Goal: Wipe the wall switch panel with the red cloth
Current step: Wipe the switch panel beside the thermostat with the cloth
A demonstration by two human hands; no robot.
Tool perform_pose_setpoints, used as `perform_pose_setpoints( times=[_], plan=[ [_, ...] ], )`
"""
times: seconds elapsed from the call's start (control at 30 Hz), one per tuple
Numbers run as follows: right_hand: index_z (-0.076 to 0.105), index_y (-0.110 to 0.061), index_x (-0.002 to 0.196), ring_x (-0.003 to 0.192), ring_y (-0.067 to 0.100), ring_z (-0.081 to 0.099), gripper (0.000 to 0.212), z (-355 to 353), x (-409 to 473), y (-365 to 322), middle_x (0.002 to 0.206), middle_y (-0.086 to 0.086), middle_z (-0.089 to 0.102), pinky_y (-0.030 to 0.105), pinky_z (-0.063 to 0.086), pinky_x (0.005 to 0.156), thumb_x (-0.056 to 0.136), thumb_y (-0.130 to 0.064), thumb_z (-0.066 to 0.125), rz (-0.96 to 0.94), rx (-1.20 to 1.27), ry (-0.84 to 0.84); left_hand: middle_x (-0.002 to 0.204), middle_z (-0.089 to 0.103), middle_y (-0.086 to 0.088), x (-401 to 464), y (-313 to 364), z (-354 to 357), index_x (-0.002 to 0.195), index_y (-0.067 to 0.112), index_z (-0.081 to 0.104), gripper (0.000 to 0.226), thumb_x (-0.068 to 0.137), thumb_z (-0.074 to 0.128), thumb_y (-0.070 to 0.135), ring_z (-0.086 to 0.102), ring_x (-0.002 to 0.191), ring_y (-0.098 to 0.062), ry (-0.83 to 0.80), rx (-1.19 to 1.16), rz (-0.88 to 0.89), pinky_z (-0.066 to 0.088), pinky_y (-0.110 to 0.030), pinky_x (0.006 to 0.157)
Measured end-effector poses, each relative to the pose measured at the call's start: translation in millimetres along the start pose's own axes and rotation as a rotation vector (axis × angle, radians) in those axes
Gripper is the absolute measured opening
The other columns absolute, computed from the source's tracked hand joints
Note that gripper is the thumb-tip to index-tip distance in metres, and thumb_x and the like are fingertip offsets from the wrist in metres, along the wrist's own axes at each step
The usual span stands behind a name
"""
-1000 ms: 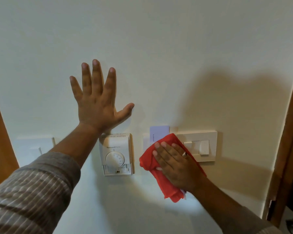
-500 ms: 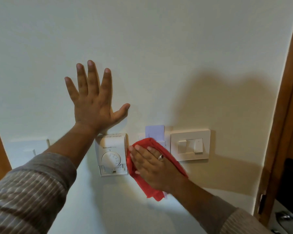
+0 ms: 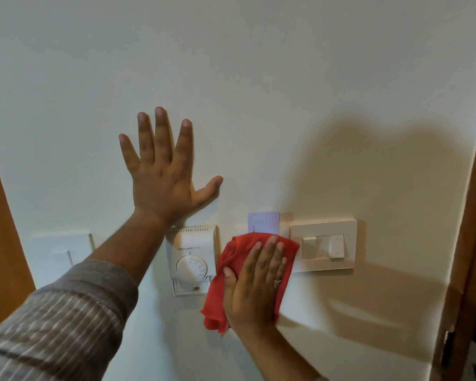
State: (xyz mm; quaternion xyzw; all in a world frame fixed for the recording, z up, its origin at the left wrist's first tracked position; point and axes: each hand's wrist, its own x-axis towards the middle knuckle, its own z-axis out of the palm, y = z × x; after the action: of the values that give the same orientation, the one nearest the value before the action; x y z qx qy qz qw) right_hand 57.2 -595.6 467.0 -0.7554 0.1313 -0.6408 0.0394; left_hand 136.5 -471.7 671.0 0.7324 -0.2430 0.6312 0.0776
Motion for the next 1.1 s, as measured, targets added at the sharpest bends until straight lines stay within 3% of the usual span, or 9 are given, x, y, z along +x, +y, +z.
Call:
perform_pose_setpoints(
  times=[0.07,0.27,0.37,0.5,0.57,0.67,0.8,1.0,1.1],
  plan=[
    [0.009,-0.001,0.159,0.157,0.037,-0.003,0.070,3.7,0.1,-1.5,0.166,0.024,0.010,0.051,-0.001,0.127,0.108,-0.047,0.023,-0.082,-0.011,-0.025,0.166,0.014,-0.031,-0.7,-0.1,-0.1,0.162,0.013,0.016,0.108,0.084,0.036,0.085,0.011,0.153,-0.055,0.000,-0.003,-0.001,0.005,-0.074,0.118],
    [0.022,-0.007,0.160,0.157,0.032,0.012,0.070,-6.3,24.3,77.6,0.168,0.016,0.015,0.047,0.007,0.128,0.105,-0.046,0.044,-0.848,-0.181,-0.087,0.166,0.016,-0.031,-1.5,-4.0,1.4,0.162,0.013,0.017,0.108,0.084,0.039,0.085,0.014,0.152,-0.055,0.021,-0.007,0.022,0.006,-0.074,0.118],
    [0.030,-0.006,0.153,0.157,0.032,0.011,0.061,-15.1,33.5,99.9,0.158,0.016,0.031,0.046,0.013,0.127,0.106,-0.042,0.043,-0.792,-0.151,-0.047,0.167,0.015,-0.030,-1.7,-3.8,0.2,0.162,0.015,0.014,0.108,0.084,0.039,0.085,0.012,0.153,-0.054,0.005,-0.015,0.013,0.005,-0.074,0.118],
    [0.021,0.003,0.155,0.156,0.036,-0.006,0.066,-13.0,18.5,75.4,0.165,0.022,0.012,0.048,0.006,0.125,0.110,-0.046,0.018,-0.416,-0.177,-0.066,0.167,0.015,-0.030,-1.7,-0.8,-1.0,0.162,0.015,0.015,0.107,0.084,0.038,0.085,0.013,0.152,-0.054,-0.004,-0.018,0.004,0.006,-0.074,0.118],
    [0.026,0.000,0.153,0.156,0.036,-0.006,0.064,-6.8,8.8,58.7,0.163,0.022,0.019,0.050,0.007,0.125,0.109,-0.046,0.021,-0.369,-0.150,-0.068,0.167,0.015,-0.031,-0.8,0.4,-2.0,0.162,0.015,0.015,0.107,0.085,0.038,0.085,0.013,0.152,-0.055,-0.006,-0.028,0.003,0.006,-0.075,0.118],
    [0.026,-0.010,0.158,0.157,0.032,0.004,0.064,-2.6,4.5,68.2,0.170,0.014,0.008,0.048,0.004,0.128,0.106,-0.043,0.043,-0.729,-0.152,-0.133,0.167,0.013,-0.031,-1.0,0.1,-3.3,0.162,0.014,0.013,0.107,0.085,0.037,0.085,0.011,0.152,-0.055,-0.017,-0.025,0.007,0.006,-0.076,0.117],
    [0.021,-0.011,0.160,0.156,0.028,0.015,0.061,-12.0,28.6,106.3,0.169,0.010,0.014,0.046,0.009,0.128,0.108,-0.031,0.046,-1.077,-0.091,-0.161,0.167,0.013,-0.031,-1.6,-3.7,-3.3,0.162,0.014,0.012,0.109,0.084,0.037,0.086,0.011,0.152,-0.055,-0.034,-0.020,0.017,0.006,-0.075,0.117],
    [0.022,-0.005,0.156,0.157,0.034,0.006,0.059,-14.7,10.0,98.1,0.161,0.017,0.025,0.048,0.009,0.128,0.109,-0.036,0.038,-0.668,-0.107,-0.090,0.167,0.013,-0.030,-1.4,-3.2,-1.1,0.163,0.016,0.012,0.109,0.083,0.037,0.086,0.011,0.152,-0.054,-0.037,-0.017,0.006,0.004,-0.073,0.117],
    [0.004,0.000,0.160,0.157,0.037,-0.003,0.063,-11.1,-4.8,64.7,0.169,0.020,-0.001,0.050,0.004,0.127,0.112,-0.036,0.023,-0.438,-0.094,-0.094,0.167,0.013,-0.030,-1.8,-1.5,-5.0,0.162,0.015,0.012,0.109,0.084,0.038,0.086,0.012,0.152,-0.055,-0.080,-0.013,-0.001,0.004,-0.073,0.117]
  ],
)
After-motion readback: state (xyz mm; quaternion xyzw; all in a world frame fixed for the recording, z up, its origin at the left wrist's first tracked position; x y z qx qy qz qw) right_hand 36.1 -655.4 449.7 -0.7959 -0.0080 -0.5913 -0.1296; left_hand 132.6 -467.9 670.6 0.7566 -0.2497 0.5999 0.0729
